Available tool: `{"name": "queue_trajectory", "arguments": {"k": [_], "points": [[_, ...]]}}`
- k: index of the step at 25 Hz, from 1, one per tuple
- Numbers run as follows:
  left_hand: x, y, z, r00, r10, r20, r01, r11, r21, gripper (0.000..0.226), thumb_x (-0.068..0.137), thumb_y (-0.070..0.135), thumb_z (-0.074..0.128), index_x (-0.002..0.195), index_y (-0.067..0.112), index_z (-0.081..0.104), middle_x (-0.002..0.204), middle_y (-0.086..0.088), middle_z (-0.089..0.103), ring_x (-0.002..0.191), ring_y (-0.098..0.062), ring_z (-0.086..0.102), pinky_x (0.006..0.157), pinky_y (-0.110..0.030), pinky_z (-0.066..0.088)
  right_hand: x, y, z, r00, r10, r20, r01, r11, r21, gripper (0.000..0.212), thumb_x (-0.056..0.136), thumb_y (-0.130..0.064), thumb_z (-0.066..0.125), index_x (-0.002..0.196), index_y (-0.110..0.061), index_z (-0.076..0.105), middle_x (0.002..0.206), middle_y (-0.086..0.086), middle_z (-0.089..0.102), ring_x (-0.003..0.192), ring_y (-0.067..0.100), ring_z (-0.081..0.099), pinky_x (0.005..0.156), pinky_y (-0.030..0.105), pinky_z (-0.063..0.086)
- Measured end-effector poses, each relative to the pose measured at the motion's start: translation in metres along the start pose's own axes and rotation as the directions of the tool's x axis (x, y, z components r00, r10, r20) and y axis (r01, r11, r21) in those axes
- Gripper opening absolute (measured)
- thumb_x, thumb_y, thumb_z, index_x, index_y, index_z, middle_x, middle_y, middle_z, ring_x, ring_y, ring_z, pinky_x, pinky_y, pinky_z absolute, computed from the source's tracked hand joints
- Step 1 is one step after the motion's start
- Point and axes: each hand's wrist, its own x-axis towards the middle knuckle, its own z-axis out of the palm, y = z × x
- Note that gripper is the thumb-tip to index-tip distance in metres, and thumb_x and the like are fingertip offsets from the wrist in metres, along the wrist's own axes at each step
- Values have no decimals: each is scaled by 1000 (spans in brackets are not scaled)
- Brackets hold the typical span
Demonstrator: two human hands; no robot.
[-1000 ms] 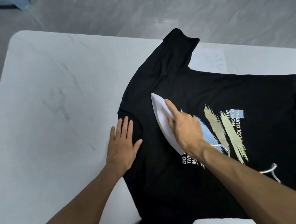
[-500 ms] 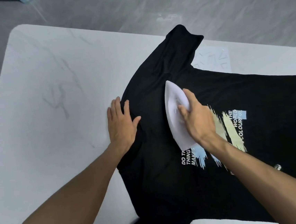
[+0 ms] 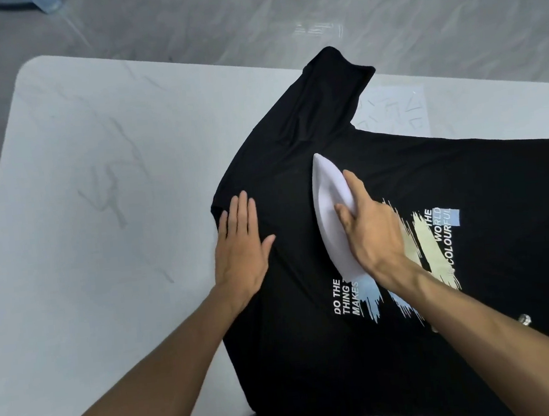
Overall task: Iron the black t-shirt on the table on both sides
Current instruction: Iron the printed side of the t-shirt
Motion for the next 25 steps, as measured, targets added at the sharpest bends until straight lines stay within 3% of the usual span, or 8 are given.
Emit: {"name": "queue_trajectory", "arguments": {"k": [4, 7, 11, 20, 25], "points": [[-2, -25, 15, 989, -149, 11, 150, 988, -29, 66, 103, 43, 21, 156, 7, 5, 165, -8, 4, 152, -22, 4, 124, -41, 10, 13, -36, 28, 979, -155, 131, 160, 987, -31, 60, 100, -26, 42, 150, -41, 15, 88, 11, 62, 82, 37, 57, 76, 41, 43], [-1, -27, 18, 985, -173, -22, 170, 981, -89, 63, 102, 36, 21, 155, 5, 8, 164, -10, 7, 152, -22, 7, 124, -41, 10, 14, -57, 53, 954, -227, 194, 250, 962, -106, 58, 100, -28, 40, 150, -43, 14, 90, 12, 62, 81, 36, 58, 70, 37, 38], [2, -23, 21, 981, -188, -40, 186, 982, -40, 62, 102, 37, 15, 155, 4, 8, 164, -12, 9, 152, -24, 10, 123, -40, 11, 17, -54, 59, 956, -227, 187, 260, 949, -178, 56, 101, -31, 37, 150, -44, 14, 84, 10, 58, 70, 31, 52, 63, 35, 35], [1, -25, 21, 979, -202, -38, 200, 979, -46, 65, 100, 41, 9, 154, 4, 0, 164, -13, 7, 152, -24, 7, 124, -39, 11, 15, -61, 58, 946, -242, 216, 278, 947, -158, 49, 101, -42, 36, 147, -47, 19, 79, 8, 58, 71, 33, 57, 68, 40, 47], [1, -23, 17, 980, -198, -12, 197, 980, -22, 76, 97, 56, 12, 156, 8, 7, 164, -14, 4, 152, -26, 4, 123, -40, 12, 16, -63, 61, 952, -235, 194, 284, 915, -286, 50, 102, -33, 35, 147, -47, 16, 69, 4, 44, 60, 30, 45, 59, 36, 33]]}}
